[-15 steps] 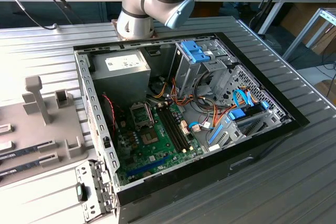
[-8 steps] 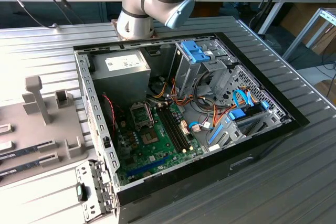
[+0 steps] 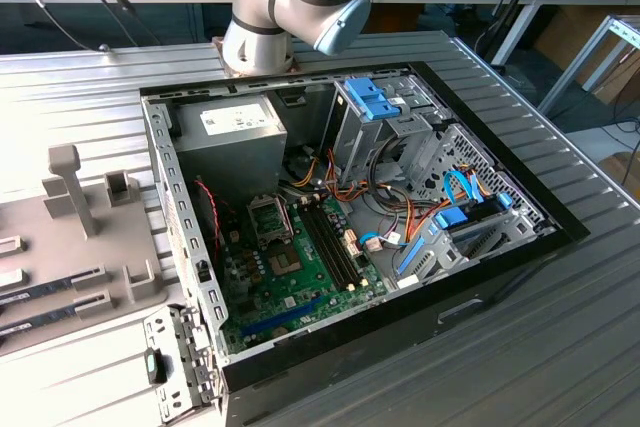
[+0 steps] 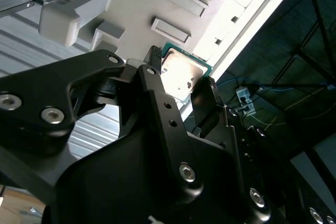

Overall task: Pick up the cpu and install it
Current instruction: 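Pick up the cpu and move it towards the insertion slot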

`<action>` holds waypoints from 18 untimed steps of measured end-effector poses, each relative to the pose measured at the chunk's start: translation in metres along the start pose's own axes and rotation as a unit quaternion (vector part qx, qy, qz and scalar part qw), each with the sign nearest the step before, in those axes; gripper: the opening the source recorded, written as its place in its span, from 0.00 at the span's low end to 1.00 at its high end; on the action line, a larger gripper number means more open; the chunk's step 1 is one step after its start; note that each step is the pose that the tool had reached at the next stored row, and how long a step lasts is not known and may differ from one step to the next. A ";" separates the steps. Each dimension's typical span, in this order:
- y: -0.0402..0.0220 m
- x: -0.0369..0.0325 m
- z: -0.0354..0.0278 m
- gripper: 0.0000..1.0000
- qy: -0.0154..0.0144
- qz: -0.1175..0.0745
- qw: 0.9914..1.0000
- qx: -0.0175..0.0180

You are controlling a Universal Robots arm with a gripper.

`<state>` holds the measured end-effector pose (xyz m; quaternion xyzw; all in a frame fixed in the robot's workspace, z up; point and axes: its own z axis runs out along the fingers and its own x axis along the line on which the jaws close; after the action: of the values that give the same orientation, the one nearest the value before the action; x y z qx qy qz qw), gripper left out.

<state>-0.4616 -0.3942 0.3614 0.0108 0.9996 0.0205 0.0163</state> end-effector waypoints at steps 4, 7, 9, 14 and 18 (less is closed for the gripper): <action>0.0001 -0.0003 -0.0037 0.47 0.000 0.000 1.000 0.000; 0.0003 -0.0005 -0.0072 0.47 0.000 0.000 1.000 0.000; 0.0004 -0.0007 -0.0089 0.47 0.000 0.000 1.000 0.000; 0.0006 -0.0010 -0.0136 0.47 0.000 0.000 1.000 0.000; 0.0007 -0.0013 -0.0166 0.47 0.000 0.000 1.000 0.000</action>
<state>-0.4608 -0.3942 0.3781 0.0108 0.9996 0.0205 0.0164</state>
